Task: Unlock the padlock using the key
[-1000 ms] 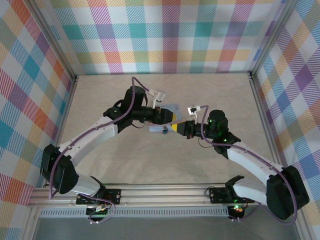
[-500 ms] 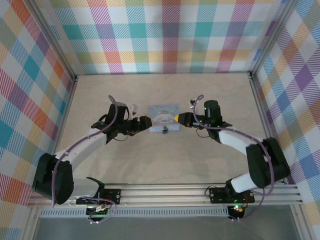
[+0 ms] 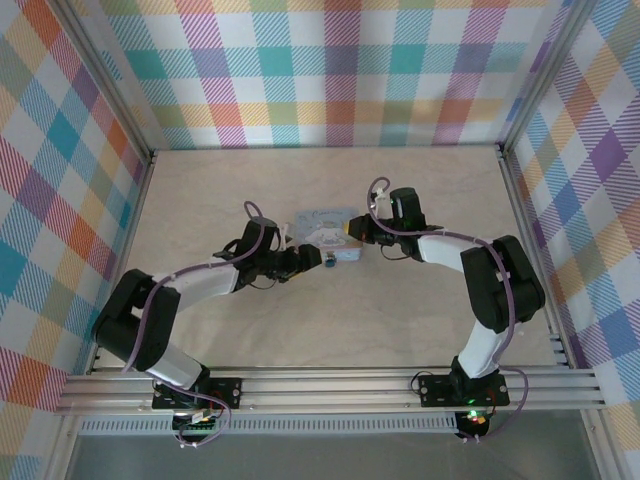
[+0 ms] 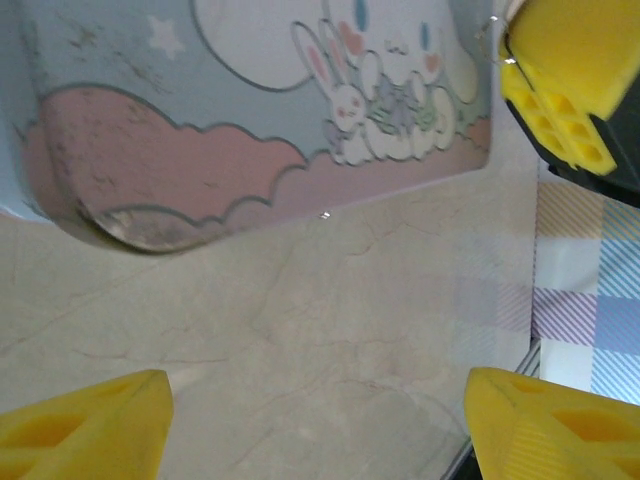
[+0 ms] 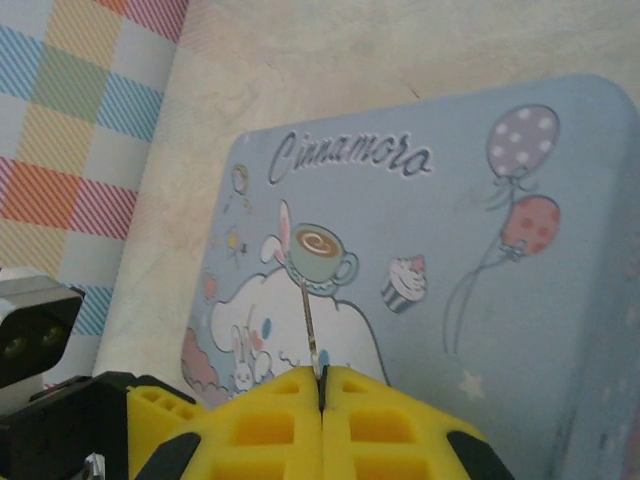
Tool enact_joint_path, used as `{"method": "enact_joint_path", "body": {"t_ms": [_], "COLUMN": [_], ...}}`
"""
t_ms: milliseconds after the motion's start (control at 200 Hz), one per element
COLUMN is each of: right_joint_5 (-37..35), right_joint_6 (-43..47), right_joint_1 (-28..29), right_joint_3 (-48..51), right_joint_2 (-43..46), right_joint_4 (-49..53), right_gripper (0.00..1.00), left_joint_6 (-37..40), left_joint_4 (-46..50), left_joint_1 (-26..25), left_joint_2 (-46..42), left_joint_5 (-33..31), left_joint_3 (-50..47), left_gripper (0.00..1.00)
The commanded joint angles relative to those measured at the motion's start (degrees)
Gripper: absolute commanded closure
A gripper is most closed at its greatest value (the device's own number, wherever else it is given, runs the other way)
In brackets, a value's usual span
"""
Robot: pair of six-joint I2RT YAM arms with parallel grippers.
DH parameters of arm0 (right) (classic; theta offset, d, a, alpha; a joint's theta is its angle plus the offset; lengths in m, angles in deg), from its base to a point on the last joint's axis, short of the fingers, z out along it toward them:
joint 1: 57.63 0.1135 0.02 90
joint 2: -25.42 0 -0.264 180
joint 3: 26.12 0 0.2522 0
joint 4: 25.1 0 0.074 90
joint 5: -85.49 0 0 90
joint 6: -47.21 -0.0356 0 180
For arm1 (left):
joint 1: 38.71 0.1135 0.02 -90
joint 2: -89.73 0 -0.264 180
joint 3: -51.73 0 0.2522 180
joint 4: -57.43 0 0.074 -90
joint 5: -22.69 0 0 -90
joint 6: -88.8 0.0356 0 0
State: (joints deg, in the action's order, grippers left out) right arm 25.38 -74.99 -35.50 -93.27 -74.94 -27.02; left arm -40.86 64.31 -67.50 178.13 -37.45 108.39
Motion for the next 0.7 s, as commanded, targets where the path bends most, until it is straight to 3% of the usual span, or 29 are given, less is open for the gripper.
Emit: {"method": "enact_joint_path", "body": {"t_ms": [0,515,695], "right_joint_5": [-0.87,-1.68,-2.69], "right_joint_6": [2.34,-2.14,-4.41], "right_joint_1": [-0.07,1.99,3.01], "right_joint_3": [-0.67,6.32,7.6], "right_joint_2": [-0.84,0.77,1.07], "right_joint_4": [4.13,4.36,2.08], "right_gripper": [1.0,1.0,1.0], "left_joint_6": [0.57,9.09,11.91], "left_joint_4": [-4.36,-2.09,-3.73], "left_joint_1": [-0.21,4.03,3.93], "left_joint_2": [2.22,11.61,11.31], "left_joint_5": [-0.54,-3.63,-3.94], "left_joint_3": [2.79,12.17,10.63], "left_gripper": [0.24,0.24,0.24]}}
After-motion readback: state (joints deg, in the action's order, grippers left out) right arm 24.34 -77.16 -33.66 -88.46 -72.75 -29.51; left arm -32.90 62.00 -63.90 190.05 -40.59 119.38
